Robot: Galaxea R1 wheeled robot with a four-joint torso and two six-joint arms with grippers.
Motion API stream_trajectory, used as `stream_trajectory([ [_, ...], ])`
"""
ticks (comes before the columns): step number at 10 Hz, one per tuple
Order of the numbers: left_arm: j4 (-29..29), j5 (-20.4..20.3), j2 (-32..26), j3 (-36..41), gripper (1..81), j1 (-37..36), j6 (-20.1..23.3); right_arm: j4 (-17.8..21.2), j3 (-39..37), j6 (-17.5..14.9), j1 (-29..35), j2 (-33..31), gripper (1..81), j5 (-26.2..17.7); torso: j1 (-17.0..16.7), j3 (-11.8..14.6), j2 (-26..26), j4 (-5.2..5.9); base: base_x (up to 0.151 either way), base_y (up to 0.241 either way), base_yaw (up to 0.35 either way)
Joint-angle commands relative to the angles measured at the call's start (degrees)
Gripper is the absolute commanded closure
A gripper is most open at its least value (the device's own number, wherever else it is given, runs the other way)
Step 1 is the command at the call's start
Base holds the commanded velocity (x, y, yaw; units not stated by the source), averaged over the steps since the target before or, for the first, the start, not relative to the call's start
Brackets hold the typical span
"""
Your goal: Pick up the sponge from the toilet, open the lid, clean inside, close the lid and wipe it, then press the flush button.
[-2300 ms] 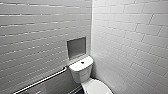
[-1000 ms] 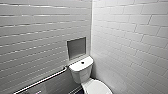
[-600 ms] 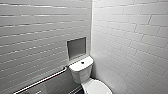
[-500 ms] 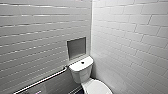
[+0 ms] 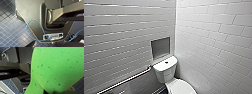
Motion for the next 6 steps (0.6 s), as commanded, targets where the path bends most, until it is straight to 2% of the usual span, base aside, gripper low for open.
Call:
stream_trajectory([
  [1, -0.75, 3.68, -0.4, 0.33, 1.0, -1.63, 0.14, -0.49, 0.46, -0.29, 1.28, 0.09, 81.1, -3.5, -3.61, 0.0, 5.6, 0.0, 0.0, 0.0, 0.0],
  [2, -0.75, 3.68, -0.4, 0.25, 1.0, -1.55, 0.14, -0.49, 0.46, -0.29, 1.28, 0.0, 81.1, -3.5, -4.55, 3.66, 7.04, 0.0, 0.0, 0.0, 0.0],
  [3, -0.75, 3.68, -0.4, 0.24, 1.0, -1.55, 0.14, -0.49, 0.46, -0.29, 1.28, 0.09, 81.1, -3.5, -2.01, 5.63, 3.19, 0.0, 0.0, 0.0, 0.0],
  [5, -0.58, 3.68, -0.14, 0.24, 1.0, -1.63, 0.14, -0.49, 0.38, -0.29, 1.28, 0.0, 81.1, -3.5, -3.32, 8.39, 5.23, 0.0, 0.0, 0.0, 0.0],
  [6, -0.57, 3.94, 0.3, 0.24, 1.0, -1.55, 0.05, -0.4, 0.46, -0.29, 1.28, -0.08, 81.1, -3.5, -3.61, 4.57, 5.75, 0.0, 0.0, 0.0, 0.0],
])
